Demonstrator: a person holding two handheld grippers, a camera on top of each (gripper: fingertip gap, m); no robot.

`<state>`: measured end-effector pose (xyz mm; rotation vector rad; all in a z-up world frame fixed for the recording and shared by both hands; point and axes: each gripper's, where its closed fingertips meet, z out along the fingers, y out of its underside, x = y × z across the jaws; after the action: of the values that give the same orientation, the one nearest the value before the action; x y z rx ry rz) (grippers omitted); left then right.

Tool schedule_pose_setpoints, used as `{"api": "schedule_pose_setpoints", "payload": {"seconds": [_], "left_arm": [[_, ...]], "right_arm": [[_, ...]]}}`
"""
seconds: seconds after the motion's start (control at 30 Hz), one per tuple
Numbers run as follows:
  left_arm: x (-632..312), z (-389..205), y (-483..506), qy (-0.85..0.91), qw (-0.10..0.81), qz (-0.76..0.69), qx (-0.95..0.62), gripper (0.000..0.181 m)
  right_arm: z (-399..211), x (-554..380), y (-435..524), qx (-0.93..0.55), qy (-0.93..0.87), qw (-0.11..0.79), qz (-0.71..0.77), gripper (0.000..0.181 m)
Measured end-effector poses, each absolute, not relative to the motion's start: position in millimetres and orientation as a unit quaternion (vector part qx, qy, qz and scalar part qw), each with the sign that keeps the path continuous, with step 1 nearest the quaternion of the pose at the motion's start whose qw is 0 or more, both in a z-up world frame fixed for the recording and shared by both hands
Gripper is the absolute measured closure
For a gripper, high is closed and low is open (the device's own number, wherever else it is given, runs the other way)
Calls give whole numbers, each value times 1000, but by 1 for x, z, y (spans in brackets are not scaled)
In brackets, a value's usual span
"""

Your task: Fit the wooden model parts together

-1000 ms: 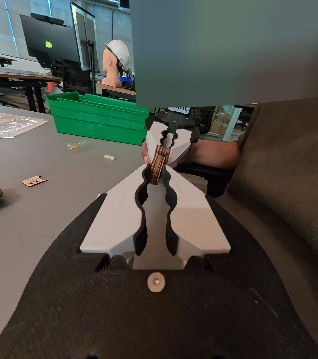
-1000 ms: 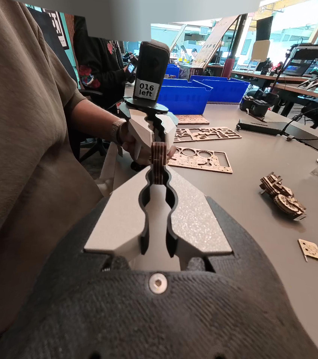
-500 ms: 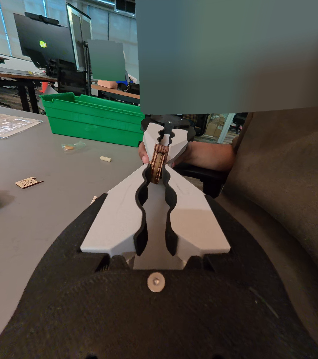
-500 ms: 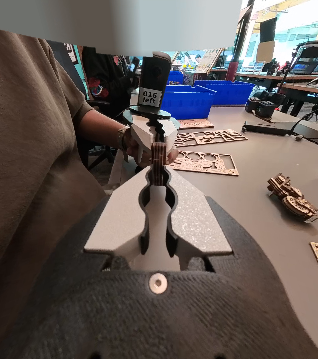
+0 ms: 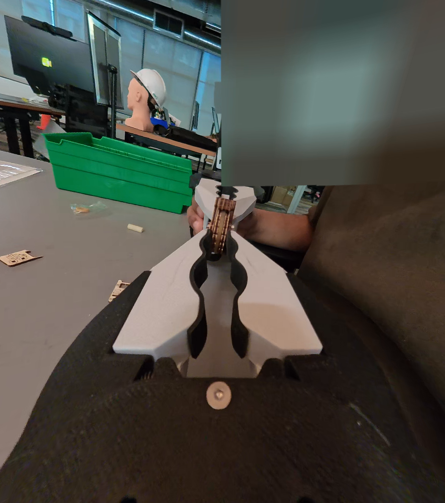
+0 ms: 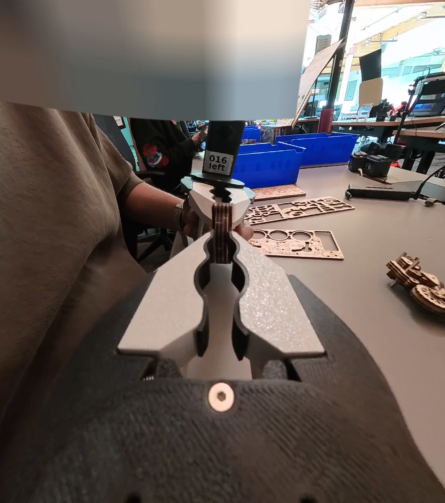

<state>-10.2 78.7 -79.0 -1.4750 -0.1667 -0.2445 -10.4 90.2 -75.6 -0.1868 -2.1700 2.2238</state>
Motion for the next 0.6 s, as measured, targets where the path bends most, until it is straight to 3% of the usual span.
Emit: {"api": "schedule_pose_setpoints", "payload": {"seconds": [0.37, 0.6], "left_arm": [[-31, -72, 71, -147, 747, -144, -632, 175], [-41, -87, 75, -250, 702, -306, -593, 175]], "right_arm": [[-77, -24, 95, -97, -689, 21, 718, 162], [-94, -26, 88, -17, -740, 198, 643, 146]]}}
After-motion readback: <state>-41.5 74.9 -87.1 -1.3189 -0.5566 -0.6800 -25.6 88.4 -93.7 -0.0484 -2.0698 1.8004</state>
